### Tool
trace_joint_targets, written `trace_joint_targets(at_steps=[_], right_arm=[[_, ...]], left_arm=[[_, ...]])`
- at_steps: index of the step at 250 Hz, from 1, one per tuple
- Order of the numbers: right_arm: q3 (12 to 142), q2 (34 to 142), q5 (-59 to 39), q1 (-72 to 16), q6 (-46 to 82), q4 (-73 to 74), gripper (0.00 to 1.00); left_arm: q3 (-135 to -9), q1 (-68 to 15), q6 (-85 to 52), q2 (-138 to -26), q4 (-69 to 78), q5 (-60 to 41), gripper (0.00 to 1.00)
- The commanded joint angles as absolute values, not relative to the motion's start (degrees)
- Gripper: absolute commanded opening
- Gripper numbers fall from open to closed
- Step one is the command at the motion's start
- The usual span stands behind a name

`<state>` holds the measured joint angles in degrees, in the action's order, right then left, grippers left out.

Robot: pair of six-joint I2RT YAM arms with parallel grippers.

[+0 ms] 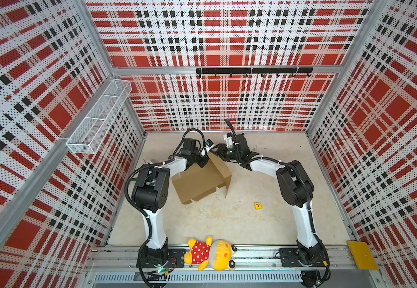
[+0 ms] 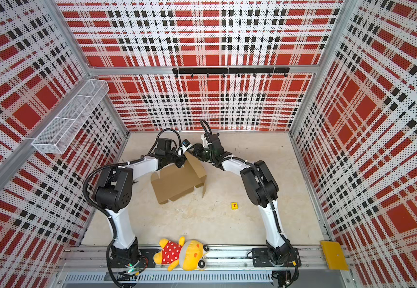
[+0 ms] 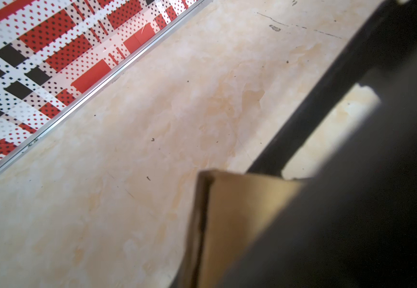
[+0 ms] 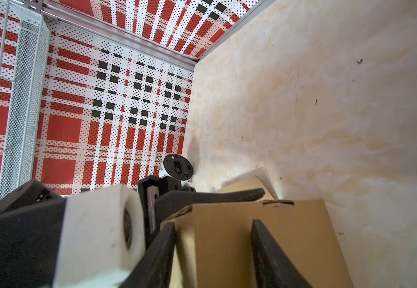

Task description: Fold the paper box

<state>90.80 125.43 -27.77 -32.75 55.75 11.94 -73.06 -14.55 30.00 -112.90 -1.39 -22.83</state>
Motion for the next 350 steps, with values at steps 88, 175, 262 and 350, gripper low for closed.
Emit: trace_joint_targets(at_steps=[88,175,262,350], right_arm=[[89.65,126.12,-28.05,-34.22,57.07,12.99,0.49],[89.08,125.77,-27.99,-34.27,57.27,13.47,0.49],[88.2,125.01,-28.26,-34.09,57.61,14.17,0.49],[85.63,123.66,-27.59,-33.43,57.39,15.07,0.49]], left_arm=[[-73.04,-18.75,34.05,-115.09,-3.08,-15.72,0.26],[-73.39,-20.08,35.5,-116.0,-3.25,-12.81,0.12],[-73.66,-20.92,35.85,-116.22,-4.38,-10.88,0.24],[-69.34,-18.59,34.76,-111.52,-2.55,-15.65,0.46]])
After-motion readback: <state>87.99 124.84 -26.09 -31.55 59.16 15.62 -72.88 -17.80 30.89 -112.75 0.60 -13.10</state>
